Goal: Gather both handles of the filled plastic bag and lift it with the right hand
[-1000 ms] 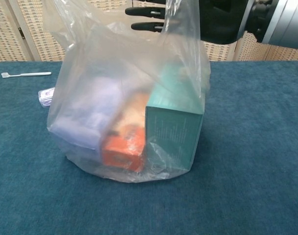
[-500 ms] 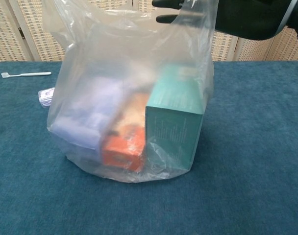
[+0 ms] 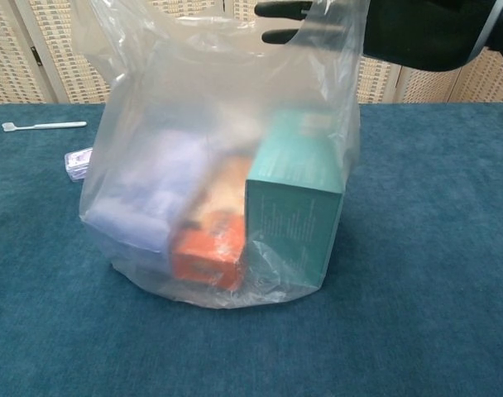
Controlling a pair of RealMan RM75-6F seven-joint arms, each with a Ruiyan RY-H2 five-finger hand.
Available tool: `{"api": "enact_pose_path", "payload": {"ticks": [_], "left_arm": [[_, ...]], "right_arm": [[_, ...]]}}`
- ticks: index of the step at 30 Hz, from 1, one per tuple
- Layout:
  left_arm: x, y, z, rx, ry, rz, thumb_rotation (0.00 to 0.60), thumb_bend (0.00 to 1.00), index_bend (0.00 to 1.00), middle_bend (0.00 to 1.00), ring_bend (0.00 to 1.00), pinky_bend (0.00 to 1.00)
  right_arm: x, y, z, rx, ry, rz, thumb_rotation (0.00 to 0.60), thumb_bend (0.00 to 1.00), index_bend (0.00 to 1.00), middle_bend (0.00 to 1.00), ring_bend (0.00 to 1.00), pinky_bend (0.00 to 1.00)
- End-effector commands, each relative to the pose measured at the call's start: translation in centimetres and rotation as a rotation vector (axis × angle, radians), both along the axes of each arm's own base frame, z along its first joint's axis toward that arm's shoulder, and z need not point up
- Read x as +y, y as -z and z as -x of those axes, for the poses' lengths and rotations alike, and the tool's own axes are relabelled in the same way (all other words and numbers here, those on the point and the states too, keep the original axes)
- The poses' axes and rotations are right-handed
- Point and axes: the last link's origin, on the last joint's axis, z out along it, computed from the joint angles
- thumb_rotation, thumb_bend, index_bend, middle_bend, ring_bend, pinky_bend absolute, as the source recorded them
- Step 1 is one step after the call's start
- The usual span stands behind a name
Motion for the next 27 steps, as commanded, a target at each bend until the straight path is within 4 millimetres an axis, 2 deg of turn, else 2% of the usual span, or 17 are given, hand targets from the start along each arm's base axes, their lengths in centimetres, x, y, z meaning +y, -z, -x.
{"api": "enact_pose_path", "payload": {"ticks": [1,11,27], "left_arm": [[1.8,1.2,-1.3,0.007,0.076,0.05,0.6,0.29,0.23,0.3,0.3,0.33],[2.3,2.9,-4.3,-0.013,0.19,0.118,0.6,0.29,0.26,0.28,0.25,0.28],[3.1,5.1,-6.9,-0.075,0.231,0.153,0.6,0.27,0.26,0.25,0.21,0.26]], "right_arm": [[0.0,0.0,0.0,0.004,0.001,0.001,0.6,0.0,0.1,0.24,0.12,0.1],[0.0,0.0,0.0,0.012,0.011,0.007,0.6,0.0,0.1,0.24,0.12,0.1],[-0.1,-0.5,0.4,0.017,0.023,0.018,0.6,0.0,0.1,0.24,0.12,0.1]]}}
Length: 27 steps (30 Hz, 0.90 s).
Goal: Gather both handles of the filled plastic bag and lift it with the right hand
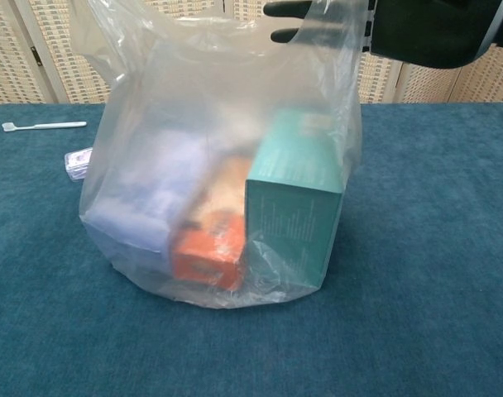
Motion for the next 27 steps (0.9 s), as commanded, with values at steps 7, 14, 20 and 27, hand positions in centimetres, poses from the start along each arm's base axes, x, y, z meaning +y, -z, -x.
{"api": "enact_pose_path", "payload": {"ticks": [7,14,20,27], "left_arm": [[0.7,1.4,-1.8,-0.078,0.012,0.037,0.6,0.26,0.38,0.25,0.21,0.26],[0.9,1.1,-1.8,-0.103,0.004,0.035,0.6,0.26,0.54,0.26,0.22,0.26],[0.5,0.2,-1.2,-0.107,-0.003,0.005,0.6,0.27,0.61,0.29,0.24,0.26],[0.1,-0.3,-1.3,-0.124,-0.005,-0.014,0.6,0.27,0.67,0.32,0.25,0.26]], "right_arm": [[-0.1,0.2,-0.1,-0.002,0.003,-0.004,0.6,0.0,0.1,0.24,0.12,0.1],[-0.2,0.3,-0.1,-0.001,0.005,-0.007,0.6,0.0,0.1,0.24,0.12,0.1],[-0.5,0.8,-0.5,-0.006,0.014,-0.012,0.6,0.0,0.1,0.24,0.12,0.1],[-1.3,2.2,-2.2,0.0,0.0,-0.027,0.6,0.0,0.1,0.24,0.12,0.1]]}}
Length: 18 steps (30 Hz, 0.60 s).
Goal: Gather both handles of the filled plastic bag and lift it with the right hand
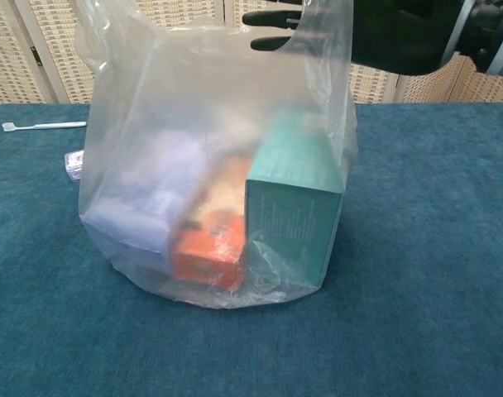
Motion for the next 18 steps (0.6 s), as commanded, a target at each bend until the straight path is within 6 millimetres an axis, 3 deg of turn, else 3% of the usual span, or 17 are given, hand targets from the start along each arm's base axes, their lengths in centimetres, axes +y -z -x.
{"api": "enact_pose_path", "payload": {"ticks": [1,9,12,16,18], "left_arm": [[-0.1,-0.3,0.0,-0.008,-0.001,-0.015,0.6,0.27,0.68,0.32,0.25,0.26],[-0.4,-1.1,0.3,-0.016,-0.018,-0.039,0.6,0.27,0.69,0.33,0.26,0.26],[-0.6,-1.4,0.5,-0.017,-0.024,-0.044,0.6,0.27,0.69,0.33,0.26,0.26],[-0.6,-1.9,0.8,-0.023,-0.037,-0.048,0.6,0.27,0.69,0.33,0.26,0.26],[-0.6,-2.2,0.9,-0.035,-0.04,-0.046,0.6,0.26,0.69,0.33,0.26,0.26]], "right_arm": [[-0.4,0.6,-1.0,0.006,-0.007,-0.001,0.6,0.0,0.1,0.24,0.12,0.1],[-0.5,1.5,-3.8,-0.015,-0.052,-0.064,0.6,0.0,0.11,0.26,0.14,0.15],[-0.5,1.8,-4.5,-0.026,-0.055,-0.085,0.6,0.0,0.18,0.33,0.22,0.25],[-0.5,2.0,-4.4,-0.026,-0.035,-0.091,0.6,0.01,0.39,0.49,0.39,0.44],[-0.5,2.0,-4.2,-0.025,-0.029,-0.088,0.6,0.01,0.44,0.52,0.42,0.47]]}}
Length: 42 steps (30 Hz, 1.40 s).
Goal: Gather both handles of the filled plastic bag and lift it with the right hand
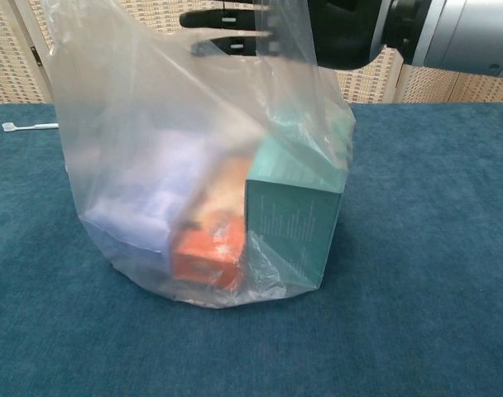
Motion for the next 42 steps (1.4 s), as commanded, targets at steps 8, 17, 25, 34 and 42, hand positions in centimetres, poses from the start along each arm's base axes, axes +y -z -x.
{"api": "enact_pose_path", "payload": {"ticks": [8,17,25,34,42], "left_arm": [[-0.3,-1.0,0.1,-0.044,0.009,0.016,0.6,0.26,0.69,0.33,0.26,0.26],[-0.8,-1.1,-0.9,-0.073,0.028,0.05,0.6,0.26,0.68,0.33,0.26,0.26],[-0.2,-1.2,-2.7,0.004,0.083,0.005,0.6,0.26,0.67,0.33,0.26,0.26],[-0.1,-0.8,-3.2,0.034,0.066,0.021,0.6,0.26,0.64,0.33,0.26,0.26],[-0.3,-1.0,-3.6,0.024,0.035,0.021,0.6,0.26,0.59,0.33,0.26,0.26]], "right_arm": [[0.0,-0.7,0.7,0.007,-0.006,0.049,0.6,0.01,0.46,0.5,0.44,0.47],[-0.1,-1.1,0.0,-0.011,-0.045,0.112,0.6,0.0,0.31,0.3,0.26,0.31],[0.3,-0.9,-0.7,-0.003,-0.101,0.126,0.6,0.0,0.18,0.2,0.16,0.23],[0.2,-1.3,-0.6,0.004,-0.128,0.175,0.6,0.0,0.07,0.1,0.06,0.13],[0.3,-0.3,-0.8,0.038,-0.156,0.183,0.6,0.0,0.05,0.08,0.03,0.09]]}}
